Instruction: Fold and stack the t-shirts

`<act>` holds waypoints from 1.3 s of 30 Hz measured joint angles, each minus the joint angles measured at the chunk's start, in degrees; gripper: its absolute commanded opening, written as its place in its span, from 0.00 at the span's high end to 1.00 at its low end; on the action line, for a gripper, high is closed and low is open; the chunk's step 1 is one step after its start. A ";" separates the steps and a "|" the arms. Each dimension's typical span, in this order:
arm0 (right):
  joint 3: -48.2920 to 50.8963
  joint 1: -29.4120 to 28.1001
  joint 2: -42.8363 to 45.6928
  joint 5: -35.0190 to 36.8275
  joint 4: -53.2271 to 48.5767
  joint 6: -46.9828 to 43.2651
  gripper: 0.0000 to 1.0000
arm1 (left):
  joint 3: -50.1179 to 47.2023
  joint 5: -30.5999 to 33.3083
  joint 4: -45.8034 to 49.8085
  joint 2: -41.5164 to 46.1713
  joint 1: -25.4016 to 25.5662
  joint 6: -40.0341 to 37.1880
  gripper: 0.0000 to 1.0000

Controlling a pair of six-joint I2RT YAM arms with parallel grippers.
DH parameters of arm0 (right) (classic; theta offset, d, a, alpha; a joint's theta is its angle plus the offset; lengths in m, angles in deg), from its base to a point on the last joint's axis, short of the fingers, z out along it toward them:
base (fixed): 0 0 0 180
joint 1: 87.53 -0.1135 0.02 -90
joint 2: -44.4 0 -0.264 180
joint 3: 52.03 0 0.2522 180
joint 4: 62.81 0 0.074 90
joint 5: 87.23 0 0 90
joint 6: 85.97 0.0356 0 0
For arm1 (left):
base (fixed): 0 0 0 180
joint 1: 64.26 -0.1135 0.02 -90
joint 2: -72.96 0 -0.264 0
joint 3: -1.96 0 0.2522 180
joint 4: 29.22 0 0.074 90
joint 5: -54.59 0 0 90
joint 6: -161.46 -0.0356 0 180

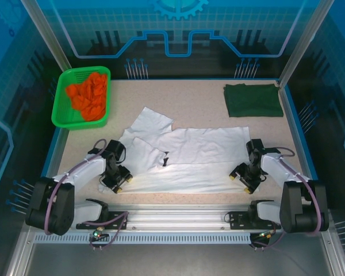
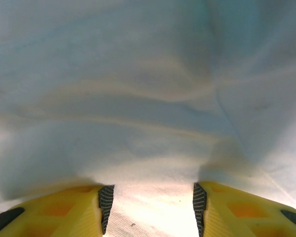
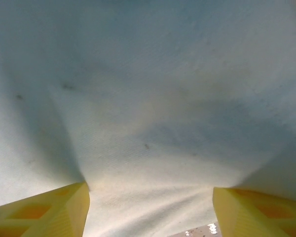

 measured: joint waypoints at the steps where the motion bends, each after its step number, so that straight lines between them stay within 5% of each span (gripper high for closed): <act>1: 0.00 -0.02 0.59 -0.28 -0.20 -0.15 0.26 | -0.02 0.59 0.57 0.42 -0.85 -0.13 0.47; 6: -3.85 -1.14 4.92 0.48 -4.52 -0.81 0.20 | 2.47 3.78 6.19 2.23 -3.78 -1.79 0.35; 12: -17.16 -1.86 7.56 5.07 -3.76 -2.25 0.21 | 25.05 4.13 7.30 -1.64 -3.56 -7.78 0.20; 21: -25.46 -1.11 -7.13 14.01 8.63 -9.99 0.28 | 60.96 -0.96 -2.40 -35.32 -2.78 -22.88 0.23; 29: -37.05 6.97 -25.05 9.33 12.31 -17.59 0.38 | 91.38 -1.20 0.85 -65.94 -2.58 -31.15 0.31; 35: -37.90 8.33 -28.76 4.35 14.93 -20.79 0.41 | 112.61 4.13 4.61 -80.26 -1.90 -33.07 0.36; 39: -39.67 8.35 -30.27 2.43 15.93 -22.05 0.43 | 116.39 7.93 6.03 -83.47 -0.50 -33.88 0.36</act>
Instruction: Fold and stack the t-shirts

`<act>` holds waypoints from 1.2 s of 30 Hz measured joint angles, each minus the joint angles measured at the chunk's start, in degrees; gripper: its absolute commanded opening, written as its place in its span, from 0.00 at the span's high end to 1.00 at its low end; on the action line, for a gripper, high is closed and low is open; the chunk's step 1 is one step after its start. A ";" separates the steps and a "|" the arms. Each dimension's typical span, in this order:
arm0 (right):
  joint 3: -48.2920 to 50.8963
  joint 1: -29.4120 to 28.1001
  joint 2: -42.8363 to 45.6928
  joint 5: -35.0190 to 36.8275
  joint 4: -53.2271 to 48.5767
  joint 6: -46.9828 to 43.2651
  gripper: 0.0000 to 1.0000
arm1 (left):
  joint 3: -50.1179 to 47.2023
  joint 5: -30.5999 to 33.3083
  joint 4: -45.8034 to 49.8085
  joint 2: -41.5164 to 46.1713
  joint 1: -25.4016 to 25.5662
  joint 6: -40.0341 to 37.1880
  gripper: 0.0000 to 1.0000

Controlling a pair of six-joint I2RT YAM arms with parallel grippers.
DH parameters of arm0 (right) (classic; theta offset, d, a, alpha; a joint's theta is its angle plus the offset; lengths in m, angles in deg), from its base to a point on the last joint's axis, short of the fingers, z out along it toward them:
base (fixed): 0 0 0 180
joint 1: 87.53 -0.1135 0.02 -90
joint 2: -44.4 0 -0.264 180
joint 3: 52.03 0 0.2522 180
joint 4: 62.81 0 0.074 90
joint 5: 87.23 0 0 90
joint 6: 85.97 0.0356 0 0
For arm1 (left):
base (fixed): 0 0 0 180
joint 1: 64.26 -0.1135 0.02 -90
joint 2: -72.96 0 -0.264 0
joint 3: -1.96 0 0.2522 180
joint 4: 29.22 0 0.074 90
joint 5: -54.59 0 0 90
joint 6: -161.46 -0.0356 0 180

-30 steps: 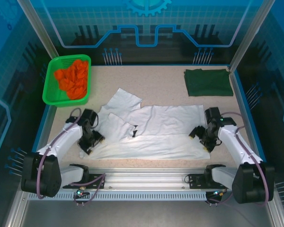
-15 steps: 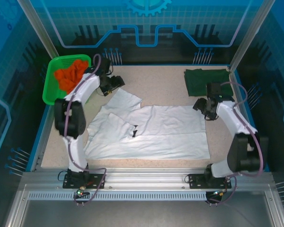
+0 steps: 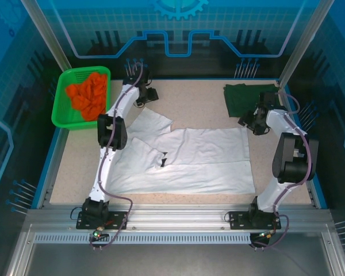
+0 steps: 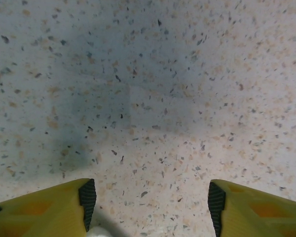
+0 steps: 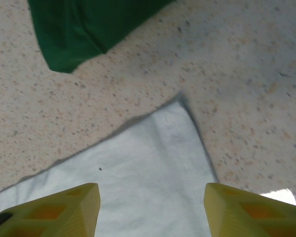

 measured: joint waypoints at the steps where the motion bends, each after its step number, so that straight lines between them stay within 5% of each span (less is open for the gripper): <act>1: -0.59 0.00 -0.68 -0.33 0.37 -0.20 0.43 | -0.02 0.90 0.52 -0.22 0.44 -0.31 0.37; 18: -5.03 0.00 -6.10 -2.95 1.27 -1.11 0.43 | -7.04 7.63 1.05 2.73 1.75 -5.79 0.30; 36: -6.69 0.00 -8.28 -2.86 1.07 -1.99 0.45 | -7.19 9.29 2.16 2.75 1.20 -6.91 0.70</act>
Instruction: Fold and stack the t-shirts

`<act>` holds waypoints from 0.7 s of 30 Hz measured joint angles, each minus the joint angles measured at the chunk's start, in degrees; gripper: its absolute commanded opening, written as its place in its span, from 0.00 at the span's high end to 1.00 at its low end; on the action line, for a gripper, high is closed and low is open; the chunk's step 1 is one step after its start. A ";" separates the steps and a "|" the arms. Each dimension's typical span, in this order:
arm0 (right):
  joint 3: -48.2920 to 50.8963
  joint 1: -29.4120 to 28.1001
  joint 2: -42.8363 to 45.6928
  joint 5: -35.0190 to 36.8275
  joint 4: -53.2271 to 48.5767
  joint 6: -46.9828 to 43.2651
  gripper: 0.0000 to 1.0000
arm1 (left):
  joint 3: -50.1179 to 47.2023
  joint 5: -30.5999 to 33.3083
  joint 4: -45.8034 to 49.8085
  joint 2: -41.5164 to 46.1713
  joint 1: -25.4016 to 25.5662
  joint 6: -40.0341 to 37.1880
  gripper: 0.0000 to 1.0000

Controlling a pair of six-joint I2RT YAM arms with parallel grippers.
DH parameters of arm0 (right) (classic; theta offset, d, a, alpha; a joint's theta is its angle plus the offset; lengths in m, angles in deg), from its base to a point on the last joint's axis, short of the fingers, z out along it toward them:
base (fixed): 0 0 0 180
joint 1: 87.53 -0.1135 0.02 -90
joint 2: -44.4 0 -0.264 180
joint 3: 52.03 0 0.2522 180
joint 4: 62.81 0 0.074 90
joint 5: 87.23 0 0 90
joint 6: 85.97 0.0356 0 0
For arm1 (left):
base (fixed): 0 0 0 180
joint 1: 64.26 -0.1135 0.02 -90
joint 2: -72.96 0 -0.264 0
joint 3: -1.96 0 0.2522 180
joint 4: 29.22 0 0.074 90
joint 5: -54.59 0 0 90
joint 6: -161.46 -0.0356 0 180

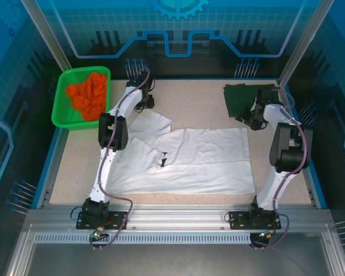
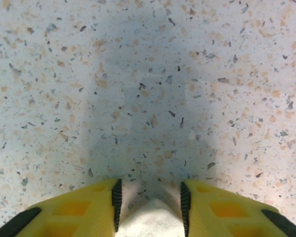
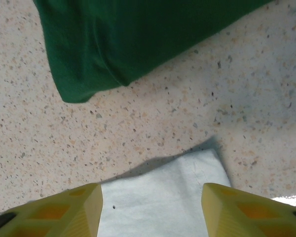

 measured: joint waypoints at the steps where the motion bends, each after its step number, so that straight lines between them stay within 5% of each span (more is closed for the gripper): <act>1: -0.59 0.00 -0.28 0.33 -0.15 -0.20 0.45 | 0.00 0.04 0.00 0.00 0.00 0.02 0.72; 8: -2.73 0.17 -2.19 3.93 -1.44 -1.03 0.46 | -0.02 0.33 0.02 0.00 0.02 0.11 0.87; 21: -6.82 0.39 -7.21 5.03 -2.19 -3.32 0.55 | -2.16 0.48 -1.18 1.22 0.13 -0.37 1.00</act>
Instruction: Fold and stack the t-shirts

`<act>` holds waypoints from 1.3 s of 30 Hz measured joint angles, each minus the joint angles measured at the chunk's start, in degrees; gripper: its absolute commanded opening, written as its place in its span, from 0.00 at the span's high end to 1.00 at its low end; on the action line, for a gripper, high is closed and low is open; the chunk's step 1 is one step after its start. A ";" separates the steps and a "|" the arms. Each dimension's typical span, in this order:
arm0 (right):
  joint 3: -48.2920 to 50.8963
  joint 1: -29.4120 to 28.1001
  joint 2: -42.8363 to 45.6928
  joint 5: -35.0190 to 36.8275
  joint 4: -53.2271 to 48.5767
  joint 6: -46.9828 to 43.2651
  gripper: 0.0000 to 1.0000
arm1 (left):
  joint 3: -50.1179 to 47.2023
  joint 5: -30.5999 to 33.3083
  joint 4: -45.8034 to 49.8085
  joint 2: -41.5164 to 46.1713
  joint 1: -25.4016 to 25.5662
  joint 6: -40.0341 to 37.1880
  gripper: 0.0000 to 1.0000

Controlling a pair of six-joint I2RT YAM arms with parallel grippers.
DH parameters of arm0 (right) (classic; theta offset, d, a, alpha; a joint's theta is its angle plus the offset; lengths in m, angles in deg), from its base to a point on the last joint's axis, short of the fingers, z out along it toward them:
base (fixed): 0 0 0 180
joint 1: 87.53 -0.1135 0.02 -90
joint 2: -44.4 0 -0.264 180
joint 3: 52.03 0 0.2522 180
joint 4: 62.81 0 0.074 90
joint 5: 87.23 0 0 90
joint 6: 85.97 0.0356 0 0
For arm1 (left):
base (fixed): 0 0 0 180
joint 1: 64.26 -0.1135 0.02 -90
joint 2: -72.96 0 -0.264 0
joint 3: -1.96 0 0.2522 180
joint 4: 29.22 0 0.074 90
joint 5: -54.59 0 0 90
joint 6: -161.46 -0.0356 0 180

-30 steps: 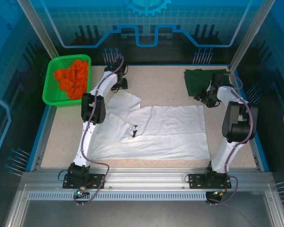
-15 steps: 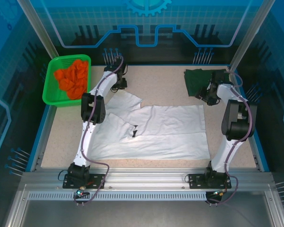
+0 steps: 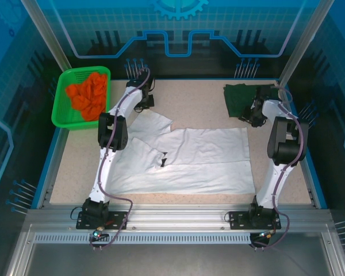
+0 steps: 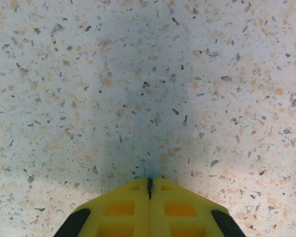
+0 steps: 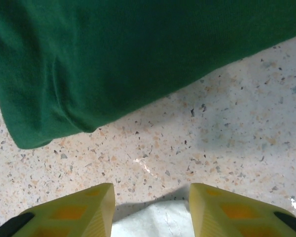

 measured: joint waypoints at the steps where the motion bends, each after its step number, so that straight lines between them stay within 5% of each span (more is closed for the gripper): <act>1: 0.00 0.00 -0.09 0.31 -0.11 0.02 0.55 | -0.59 0.00 -0.44 0.28 0.00 0.02 1.00; 19: 1.16 -0.02 -1.03 3.56 -2.71 2.62 0.60 | -3.54 -1.55 -3.30 1.99 1.60 -0.22 1.00; 39: 1.11 -1.25 -1.75 5.46 -3.76 4.31 0.81 | -4.24 -1.55 -3.65 3.28 1.66 -1.29 1.00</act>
